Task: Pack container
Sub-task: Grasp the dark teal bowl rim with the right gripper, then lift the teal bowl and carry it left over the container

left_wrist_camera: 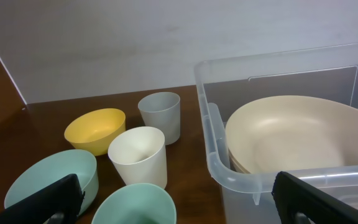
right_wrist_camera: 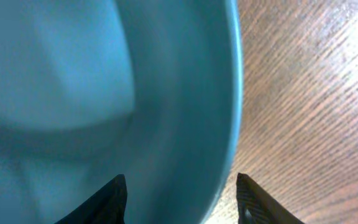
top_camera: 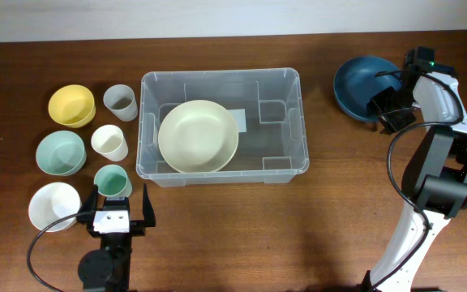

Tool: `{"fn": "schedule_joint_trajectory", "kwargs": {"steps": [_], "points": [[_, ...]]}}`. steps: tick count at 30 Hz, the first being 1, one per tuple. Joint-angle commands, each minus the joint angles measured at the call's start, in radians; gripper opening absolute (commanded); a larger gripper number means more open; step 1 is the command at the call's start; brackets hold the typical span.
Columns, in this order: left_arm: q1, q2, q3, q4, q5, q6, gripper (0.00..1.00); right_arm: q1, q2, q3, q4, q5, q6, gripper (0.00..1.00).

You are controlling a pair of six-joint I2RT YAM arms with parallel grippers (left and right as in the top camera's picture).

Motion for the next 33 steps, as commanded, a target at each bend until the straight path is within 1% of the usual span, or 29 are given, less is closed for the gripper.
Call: {"fn": "schedule_joint_trajectory", "kwargs": {"steps": [1, 5, 6, 9, 12, 17, 19, 20, 22, 29, 33], "points": [[0.005, -0.005, -0.006, -0.002, -0.003, 0.016, 1.00, -0.003, 0.014, -0.026, 0.016, 0.002, 0.008, 0.52], [0.005, -0.005, -0.006, -0.002, -0.003, 0.016, 1.00, -0.003, 0.014, -0.048, 0.038, 0.003, 0.008, 0.50], [0.005, -0.005, -0.006, -0.002, -0.003, 0.016, 0.99, -0.003, 0.014, -0.053, 0.045, 0.002, 0.008, 0.48], [0.005, -0.005, -0.006, -0.002, -0.003, 0.016, 0.99, -0.003, 0.014, -0.066, 0.062, 0.002, 0.008, 0.46], [0.005, -0.005, -0.006, -0.002, -0.003, 0.016, 0.99, -0.003, 0.014, -0.068, 0.064, 0.003, 0.008, 0.41], [0.005, -0.005, -0.006, -0.002, -0.003, 0.016, 0.99, -0.005, 0.014, -0.068, 0.063, 0.003, 0.008, 0.28], [0.005, -0.005, -0.006, -0.002, -0.003, 0.016, 0.99, -0.010, 0.014, -0.068, 0.061, 0.002, 0.008, 0.19], [0.005, -0.005, -0.006, -0.002, -0.003, 0.016, 0.99, -0.012, 0.014, -0.068, 0.059, 0.002, 0.008, 0.12], [0.005, -0.005, -0.005, -0.002, -0.003, 0.016, 0.99, -0.018, 0.014, -0.068, 0.053, 0.002, 0.008, 0.04], [0.005, -0.005, -0.006, -0.002, -0.003, 0.016, 0.99, -0.041, 0.014, -0.067, 0.036, -0.011, 0.008, 0.04], [0.005, -0.005, -0.006, -0.002, -0.003, 0.016, 0.99, -0.056, 0.012, -0.064, 0.051, -0.109, -0.016, 0.04]]}}
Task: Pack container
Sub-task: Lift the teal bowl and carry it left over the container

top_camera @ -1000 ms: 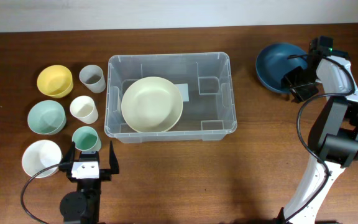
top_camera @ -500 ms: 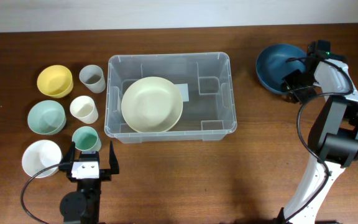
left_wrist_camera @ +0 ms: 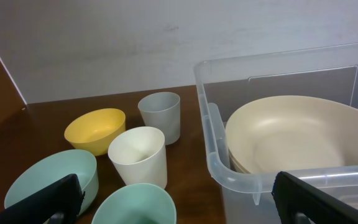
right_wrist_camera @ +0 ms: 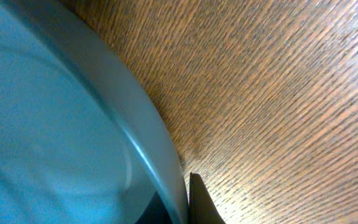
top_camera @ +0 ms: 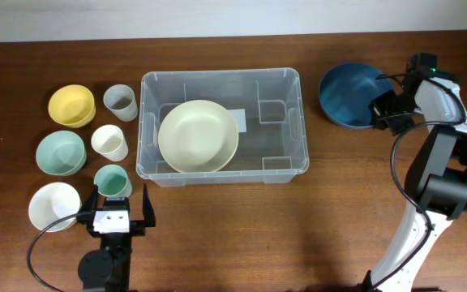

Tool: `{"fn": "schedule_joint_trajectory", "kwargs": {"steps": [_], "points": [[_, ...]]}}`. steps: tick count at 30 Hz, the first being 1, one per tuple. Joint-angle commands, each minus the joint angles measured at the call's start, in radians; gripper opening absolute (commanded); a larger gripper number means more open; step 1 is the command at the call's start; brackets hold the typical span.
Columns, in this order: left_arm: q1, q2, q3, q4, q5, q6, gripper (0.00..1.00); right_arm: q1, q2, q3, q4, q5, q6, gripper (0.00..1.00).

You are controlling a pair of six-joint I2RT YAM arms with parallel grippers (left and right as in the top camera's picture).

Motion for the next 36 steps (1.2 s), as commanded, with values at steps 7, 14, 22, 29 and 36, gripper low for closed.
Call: {"fn": "schedule_joint_trajectory", "kwargs": {"steps": [7, 14, 22, 29, 36], "points": [[0.005, -0.005, -0.006, -0.002, -0.003, 0.016, 0.99, -0.067, 0.005, 0.063, 0.030, -0.359, -0.156, 0.04], [0.005, -0.005, -0.006, -0.002, -0.003, 0.016, 0.99, -0.080, -0.073, 0.157, 0.034, -0.713, -0.309, 0.04], [0.005, -0.005, -0.006, -0.002, -0.003, 0.016, 0.99, -0.043, -0.240, 0.184, -0.001, -0.845, -0.344, 0.04], [0.005, -0.005, -0.006, -0.002, -0.003, 0.016, 0.99, 0.152, -0.393, 0.184, -0.145, -0.708, -0.445, 0.04], [0.005, -0.005, -0.006, -0.002, -0.003, 0.016, 0.99, 0.425, -0.388, 0.183, -0.211, -0.410, -0.440, 0.04]]}}
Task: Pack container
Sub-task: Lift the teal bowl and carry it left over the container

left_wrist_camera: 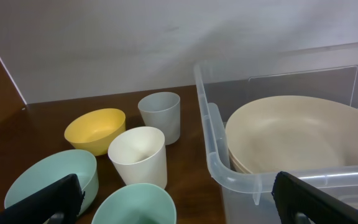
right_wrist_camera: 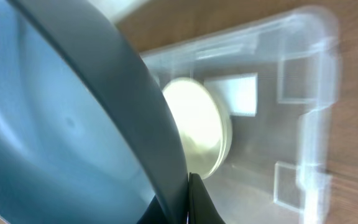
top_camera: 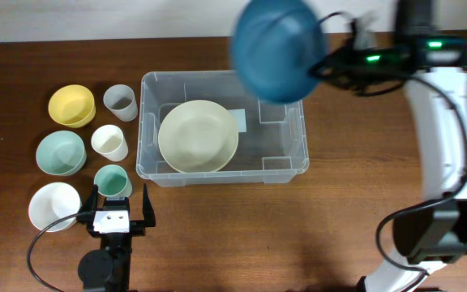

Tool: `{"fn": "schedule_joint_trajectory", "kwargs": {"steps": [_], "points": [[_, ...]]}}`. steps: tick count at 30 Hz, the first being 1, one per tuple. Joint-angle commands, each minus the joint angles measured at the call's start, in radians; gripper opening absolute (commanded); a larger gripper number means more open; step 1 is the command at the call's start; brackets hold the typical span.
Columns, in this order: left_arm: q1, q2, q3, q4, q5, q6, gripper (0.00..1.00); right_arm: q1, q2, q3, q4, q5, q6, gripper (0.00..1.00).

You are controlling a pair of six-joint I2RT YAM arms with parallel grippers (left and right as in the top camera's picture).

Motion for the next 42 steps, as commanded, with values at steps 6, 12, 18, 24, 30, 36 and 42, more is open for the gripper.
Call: {"fn": "schedule_joint_trajectory", "kwargs": {"steps": [6, 12, 18, 24, 30, 36, 42], "points": [[0.005, -0.005, -0.005, -0.002, -0.003, 0.016, 0.99, 0.244, 0.063, 0.005, -0.003, 0.293, 0.062, 0.04], [0.005, -0.005, -0.005, -0.002, -0.003, 0.016, 0.99, 0.333, 0.149, 0.005, 0.025, 0.293, 0.093, 0.04], [0.005, -0.005, -0.006, -0.002, -0.003, 0.016, 0.99, 0.372, 0.227, 0.005, 0.034, 0.293, 0.114, 0.04], [0.005, -0.005, -0.006, -0.002, -0.003, 0.016, 0.99, 0.391, 0.269, 0.003, 0.033, 0.293, 0.114, 0.04], [0.005, -0.005, -0.006, -0.002, -0.003, 0.016, 0.99, 0.411, 0.312, 0.000, 0.044, 0.293, 0.114, 0.04], [0.005, -0.005, -0.006, -0.002, -0.003, 0.016, 1.00, 0.423, 0.346, -0.002, 0.047, 0.293, 0.114, 0.04], [0.005, -0.005, -0.006, -0.002, -0.003, 0.016, 0.99, 0.424, 0.351, -0.002, 0.048, 0.293, 0.114, 0.14]]}}
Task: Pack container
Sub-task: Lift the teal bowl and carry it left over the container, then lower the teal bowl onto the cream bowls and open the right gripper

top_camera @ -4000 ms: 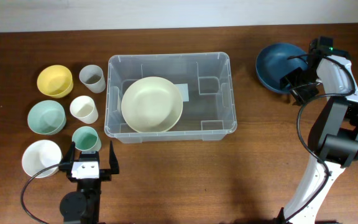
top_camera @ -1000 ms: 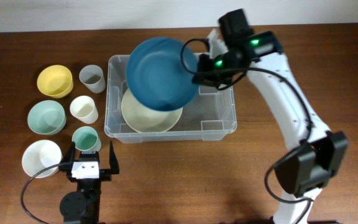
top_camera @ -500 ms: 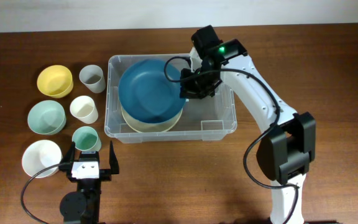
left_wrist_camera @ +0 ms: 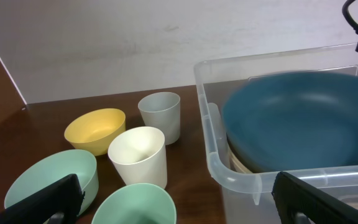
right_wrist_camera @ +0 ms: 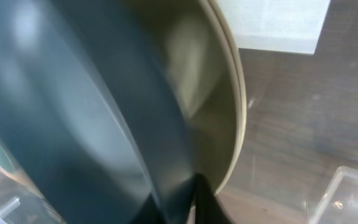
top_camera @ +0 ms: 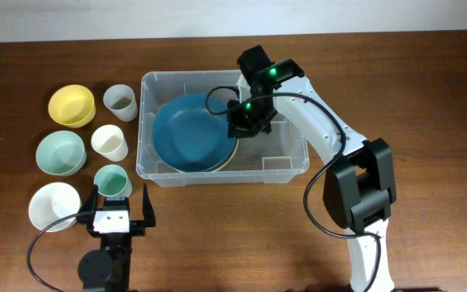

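A clear plastic container [top_camera: 284,165] stands mid-table. Inside it a dark blue plate [top_camera: 189,132] lies over a cream plate whose rim [right_wrist_camera: 232,93] shows beneath it. My right gripper [top_camera: 237,128] is shut on the blue plate's right rim, inside the container. The left wrist view shows the blue plate [left_wrist_camera: 303,118] filling the box. My left gripper [top_camera: 117,210] stands open near the table's front edge, beside a teal cup [top_camera: 111,179], holding nothing.
Left of the container stand a yellow bowl [top_camera: 71,105], a grey cup [top_camera: 120,101], a pale green bowl [top_camera: 60,152], a cream cup [top_camera: 109,141] and a white bowl [top_camera: 53,205]. The container's right half holds a white label [top_camera: 240,118].
My right gripper has come down from high above the container's right part into the container. The blue plate it holds now lies over the cream plate. The left arm has not moved.
The blue plate first sat tilted on the table right of the container with my right gripper at its rim. Then it lay flatter there, gripped. Then it was held high over the container. Now it rests on the cream plate inside.
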Tool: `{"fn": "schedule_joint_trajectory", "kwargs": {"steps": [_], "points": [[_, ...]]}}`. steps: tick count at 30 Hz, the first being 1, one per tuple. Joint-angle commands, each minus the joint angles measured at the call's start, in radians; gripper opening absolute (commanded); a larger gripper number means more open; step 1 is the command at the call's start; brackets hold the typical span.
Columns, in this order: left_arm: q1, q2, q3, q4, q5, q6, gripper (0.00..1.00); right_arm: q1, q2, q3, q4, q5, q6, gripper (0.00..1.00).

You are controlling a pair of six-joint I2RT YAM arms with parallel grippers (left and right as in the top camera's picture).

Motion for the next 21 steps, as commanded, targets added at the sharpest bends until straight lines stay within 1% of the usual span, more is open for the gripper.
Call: {"fn": "schedule_joint_trajectory", "kwargs": {"steps": [1, 6, 7, 11, 21], "points": [[0.005, -0.005, -0.006, -0.002, -0.003, 0.016, 0.99, 0.008, 0.001, 0.000, 0.006, -0.005, 0.001, 0.18], [0.005, -0.005, -0.006, -0.002, -0.003, 0.016, 0.99, 0.008, 0.002, 0.000, 0.006, -0.001, 0.001, 0.45], [0.005, -0.005, -0.006, -0.002, -0.003, 0.016, 0.99, 0.008, 0.002, 0.000, 0.006, -0.001, 0.001, 0.49], [0.005, -0.005, -0.006, -0.002, -0.003, 0.016, 0.99, 0.007, 0.001, 0.000, 0.005, 0.063, 0.001, 0.50], [0.005, -0.005, -0.006, -0.002, -0.003, 0.016, 0.99, -0.003, 0.000, 0.006, 0.018, 0.105, -0.011, 0.49]]}}
